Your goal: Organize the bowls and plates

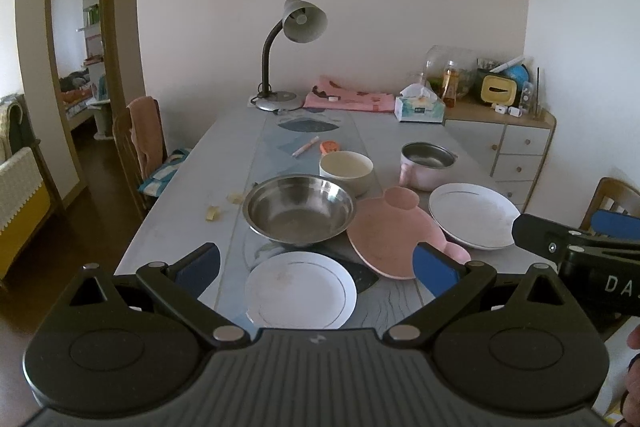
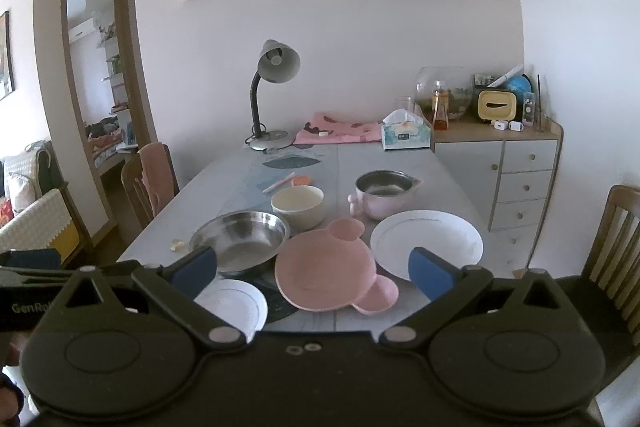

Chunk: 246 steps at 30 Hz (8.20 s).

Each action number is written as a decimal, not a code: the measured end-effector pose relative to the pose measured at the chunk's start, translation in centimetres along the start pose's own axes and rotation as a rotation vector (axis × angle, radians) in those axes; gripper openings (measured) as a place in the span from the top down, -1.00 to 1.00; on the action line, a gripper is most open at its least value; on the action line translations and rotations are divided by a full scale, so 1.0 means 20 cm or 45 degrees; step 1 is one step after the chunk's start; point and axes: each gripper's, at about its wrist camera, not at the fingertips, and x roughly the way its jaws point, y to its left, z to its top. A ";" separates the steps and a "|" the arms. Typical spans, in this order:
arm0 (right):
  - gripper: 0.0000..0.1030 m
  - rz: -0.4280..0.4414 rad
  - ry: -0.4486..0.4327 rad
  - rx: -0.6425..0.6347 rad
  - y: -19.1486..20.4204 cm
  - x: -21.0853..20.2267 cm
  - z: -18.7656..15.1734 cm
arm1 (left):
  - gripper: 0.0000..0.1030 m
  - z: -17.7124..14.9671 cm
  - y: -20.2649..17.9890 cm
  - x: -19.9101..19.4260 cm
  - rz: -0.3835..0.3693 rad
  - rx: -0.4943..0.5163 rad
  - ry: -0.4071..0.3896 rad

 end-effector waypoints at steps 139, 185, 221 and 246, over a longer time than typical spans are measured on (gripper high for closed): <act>0.81 0.100 0.897 0.459 -1.57 0.83 -0.18 | 0.78 -0.14 -0.95 1.24 -0.525 0.053 0.843; 0.36 -0.050 0.769 0.291 -1.12 0.26 -0.39 | 0.78 -0.40 -0.69 0.67 -0.465 0.217 0.739; -0.91 0.290 0.493 -0.068 -0.19 0.44 0.06 | -0.51 -0.03 0.11 0.45 -0.268 0.000 0.344; -0.80 0.153 0.672 -0.035 0.28 1.10 -0.17 | -0.51 -0.11 0.64 1.19 -0.265 0.077 0.519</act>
